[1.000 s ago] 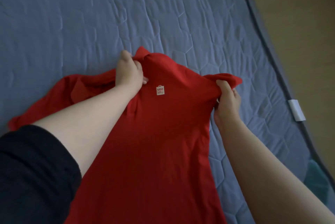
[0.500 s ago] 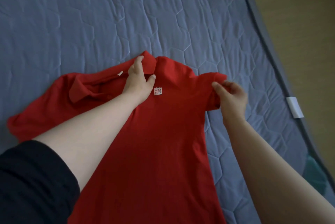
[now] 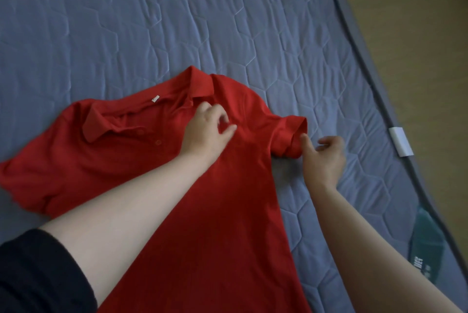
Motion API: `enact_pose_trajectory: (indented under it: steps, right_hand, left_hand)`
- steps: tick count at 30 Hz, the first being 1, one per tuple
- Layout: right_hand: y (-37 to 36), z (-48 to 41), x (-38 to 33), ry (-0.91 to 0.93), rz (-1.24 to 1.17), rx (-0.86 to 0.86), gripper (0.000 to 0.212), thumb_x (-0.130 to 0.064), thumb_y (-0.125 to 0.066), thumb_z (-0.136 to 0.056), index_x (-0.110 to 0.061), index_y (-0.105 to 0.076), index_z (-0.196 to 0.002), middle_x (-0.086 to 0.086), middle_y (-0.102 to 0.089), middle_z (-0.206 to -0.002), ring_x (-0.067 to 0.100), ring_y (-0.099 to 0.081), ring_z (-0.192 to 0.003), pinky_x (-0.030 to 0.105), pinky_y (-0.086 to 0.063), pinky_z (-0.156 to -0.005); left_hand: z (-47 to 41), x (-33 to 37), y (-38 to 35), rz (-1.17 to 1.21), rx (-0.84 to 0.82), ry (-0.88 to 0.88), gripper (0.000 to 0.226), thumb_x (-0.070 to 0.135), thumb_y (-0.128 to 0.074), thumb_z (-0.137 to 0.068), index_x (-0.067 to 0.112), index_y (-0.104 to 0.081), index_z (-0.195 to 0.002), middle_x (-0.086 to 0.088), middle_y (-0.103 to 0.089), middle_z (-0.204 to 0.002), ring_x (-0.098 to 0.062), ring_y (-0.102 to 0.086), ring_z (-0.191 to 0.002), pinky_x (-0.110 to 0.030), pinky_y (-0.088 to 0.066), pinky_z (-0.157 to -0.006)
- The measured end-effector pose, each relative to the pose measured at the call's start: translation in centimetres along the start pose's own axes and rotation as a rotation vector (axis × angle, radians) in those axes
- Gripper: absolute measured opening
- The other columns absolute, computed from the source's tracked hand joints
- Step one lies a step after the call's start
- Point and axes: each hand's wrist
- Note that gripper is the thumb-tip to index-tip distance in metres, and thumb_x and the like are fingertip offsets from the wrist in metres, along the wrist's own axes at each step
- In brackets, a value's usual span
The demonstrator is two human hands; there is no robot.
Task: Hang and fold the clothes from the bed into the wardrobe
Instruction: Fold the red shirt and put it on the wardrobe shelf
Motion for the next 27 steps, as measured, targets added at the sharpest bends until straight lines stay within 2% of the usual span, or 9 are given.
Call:
enact_pose_trajectory:
  steps: [2, 5, 9, 12, 16, 19, 21, 24, 27]
  right_hand:
    - [-0.4, 0.1, -0.8, 0.057, -0.038, -0.142, 0.033, -0.043, -0.061, -0.088, -0.018, -0.057, -0.067, -0.006, -0.056, -0.06, 0.012, -0.056, -0.062, 0.034, -0.044, -0.065]
    - [-1.7, -0.8, -3.0, -0.111, -0.045, -0.34, 0.048, -0.052, -0.06, -0.087, -0.009, -0.062, -0.066, 0.007, -0.063, -0.067, 0.024, -0.063, -0.07, 0.039, -0.051, -0.07]
    - [-2.4, -3.0, -7.4, -0.454, -0.445, -0.428, 0.029, -0.025, -0.072, -0.081, -0.018, -0.052, -0.063, 0.003, -0.051, -0.062, 0.016, -0.049, -0.054, 0.027, -0.041, -0.051]
    - [-1.7, -2.9, -7.9, -0.061, -0.59, -0.359, 0.023, -0.013, -0.067, -0.078, -0.012, -0.052, -0.06, 0.003, -0.042, -0.057, 0.011, -0.039, -0.052, 0.024, -0.032, -0.047]
    - [-0.6, -1.3, -2.9, 0.203, -0.176, -0.381, 0.024, 0.003, -0.063, -0.077, 0.007, -0.046, -0.061, 0.013, -0.044, -0.071, 0.014, -0.042, -0.064, 0.033, -0.037, -0.057]
    - [-0.7, -2.5, -0.5, 0.014, -0.131, -0.313, 0.009, 0.005, -0.057, -0.078, 0.003, -0.062, -0.071, 0.01, -0.058, -0.08, 0.018, -0.055, -0.078, 0.032, -0.043, -0.071]
    - [-1.2, -2.9, -1.5, -0.15, -0.241, -0.304, 0.009, -0.015, -0.059, -0.08, -0.008, -0.065, -0.079, 0.006, -0.063, -0.078, 0.02, -0.059, -0.077, 0.037, -0.049, -0.073]
    - [-1.8, -2.8, -4.0, -0.43, -0.311, -0.334, 0.068, -0.057, -0.063, -0.069, -0.008, -0.057, -0.115, 0.01, -0.065, -0.107, 0.027, -0.064, -0.099, 0.047, -0.053, -0.091]
    - [-1.9, -2.5, -5.0, -0.614, -0.372, -0.488, 0.059, -0.035, -0.079, -0.072, -0.007, -0.058, -0.119, 0.011, -0.068, -0.103, 0.025, -0.068, -0.09, 0.04, -0.058, -0.078]
  left_hand:
    - [0.9, 0.4, -1.5, 0.047, -0.13, 0.007, 0.029, 0.027, -0.077, -0.075, 0.013, -0.061, -0.096, -0.003, -0.049, -0.096, -0.017, -0.054, -0.077, -0.035, -0.048, -0.08]
    - [1.8, 0.4, -3.0, 0.064, -0.202, 0.092, 0.045, 0.032, -0.078, -0.074, 0.012, -0.057, -0.109, -0.006, -0.049, -0.107, -0.023, -0.056, -0.091, -0.037, -0.048, -0.086]
    - [2.2, -0.1, -3.4, 0.062, -0.182, 0.144, 0.052, 0.034, -0.08, -0.071, 0.011, -0.051, -0.107, -0.009, -0.048, -0.11, -0.027, -0.056, -0.092, -0.039, -0.048, -0.086]
    - [1.9, -0.3, -3.0, 0.068, -0.182, 0.178, 0.061, 0.04, -0.083, -0.066, 0.012, -0.05, -0.109, -0.008, -0.045, -0.113, -0.026, -0.055, -0.093, -0.037, -0.047, -0.086]
    - [2.1, -0.5, -2.8, 0.029, -0.272, 0.169, 0.074, 0.047, -0.084, -0.062, 0.014, -0.045, -0.116, -0.008, -0.039, -0.123, -0.026, -0.053, -0.104, -0.037, -0.046, -0.094]
    - [2.0, -0.6, -2.9, 0.001, -0.324, 0.132, 0.075, 0.051, -0.078, -0.068, 0.025, -0.043, -0.129, -0.005, -0.036, -0.124, -0.024, -0.054, -0.104, -0.037, -0.046, -0.096]
    - [1.7, -0.8, -2.8, -0.022, -0.388, 0.084, 0.072, 0.054, -0.069, -0.077, 0.036, -0.039, -0.14, 0.002, -0.035, -0.117, -0.018, -0.053, -0.097, -0.031, -0.046, -0.094]
    - [1.5, -0.8, -3.0, -0.106, -0.518, 0.001, 0.058, 0.054, -0.055, -0.088, 0.041, -0.037, -0.142, 0.005, -0.036, -0.109, -0.017, -0.051, -0.099, -0.028, -0.043, -0.091]
    - [2.0, -0.6, -3.7, -0.143, -0.55, -0.006, 0.052, 0.051, -0.047, -0.093, 0.04, -0.037, -0.143, 0.001, -0.041, -0.11, -0.02, -0.05, -0.106, -0.031, -0.041, -0.095]
Point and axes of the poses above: each hand's wrist, its own z-axis away from the middle knuckle, its own y-axis out of the back of the hand, x = y × z
